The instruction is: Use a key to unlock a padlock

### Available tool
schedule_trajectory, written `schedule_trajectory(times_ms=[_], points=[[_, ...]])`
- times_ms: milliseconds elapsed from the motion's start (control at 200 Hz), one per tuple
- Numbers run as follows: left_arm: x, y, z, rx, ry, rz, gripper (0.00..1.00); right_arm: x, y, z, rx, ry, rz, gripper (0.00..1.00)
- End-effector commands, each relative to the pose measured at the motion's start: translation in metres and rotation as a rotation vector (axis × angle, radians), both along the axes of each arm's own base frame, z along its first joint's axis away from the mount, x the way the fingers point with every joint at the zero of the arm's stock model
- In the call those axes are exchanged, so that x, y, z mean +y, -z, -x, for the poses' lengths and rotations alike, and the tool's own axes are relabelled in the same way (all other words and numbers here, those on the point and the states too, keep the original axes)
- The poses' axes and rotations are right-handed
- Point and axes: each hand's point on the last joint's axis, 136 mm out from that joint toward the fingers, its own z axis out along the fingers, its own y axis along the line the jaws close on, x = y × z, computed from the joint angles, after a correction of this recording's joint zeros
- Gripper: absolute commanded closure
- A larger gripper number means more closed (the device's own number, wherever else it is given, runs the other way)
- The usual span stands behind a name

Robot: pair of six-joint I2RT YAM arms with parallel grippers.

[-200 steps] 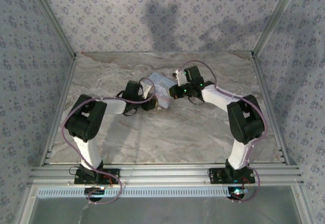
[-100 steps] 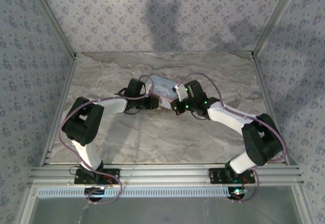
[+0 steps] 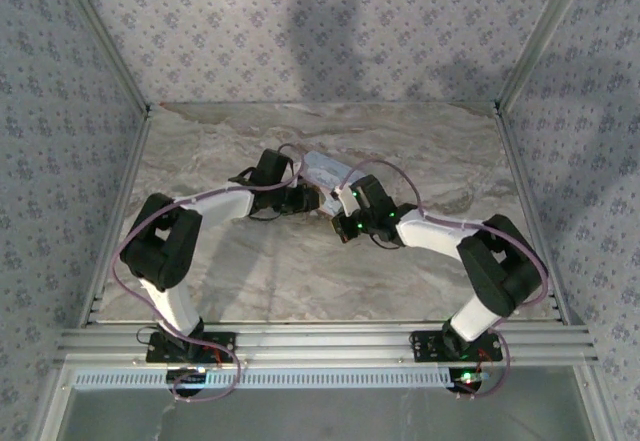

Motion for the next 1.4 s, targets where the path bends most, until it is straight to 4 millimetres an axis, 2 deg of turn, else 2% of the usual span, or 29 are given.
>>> schedule_trajectory(times_ms=[0, 210, 490, 964, 1229, 1394], points=[[-0.011, -0.034, 0.0, -0.011, 0.004, 0.071, 0.79, 0.001, 0.006, -0.007, -0.014, 0.019, 0.024, 1.0], [-0.014, -0.036, 0.002, 0.015, -0.006, 0.089, 0.79, 0.003, 0.01, -0.012, 0.001, 0.04, 0.026, 1.0], [-0.025, -0.041, 0.006, 0.025, 0.011, 0.099, 0.79, 0.008, 0.006, -0.022, -0.011, 0.057, 0.011, 1.0], [-0.027, -0.038, 0.006, 0.037, 0.009, 0.098, 0.79, 0.011, -0.007, -0.034, -0.031, 0.075, -0.035, 1.0], [-0.029, -0.038, 0.007, 0.038, 0.014, 0.097, 0.79, 0.002, -0.003, -0.047, -0.046, 0.077, 0.01, 1.0], [-0.029, -0.038, 0.006, 0.035, 0.01, 0.097, 0.79, -0.001, 0.002, -0.038, -0.049, 0.057, 0.044, 1.0]])
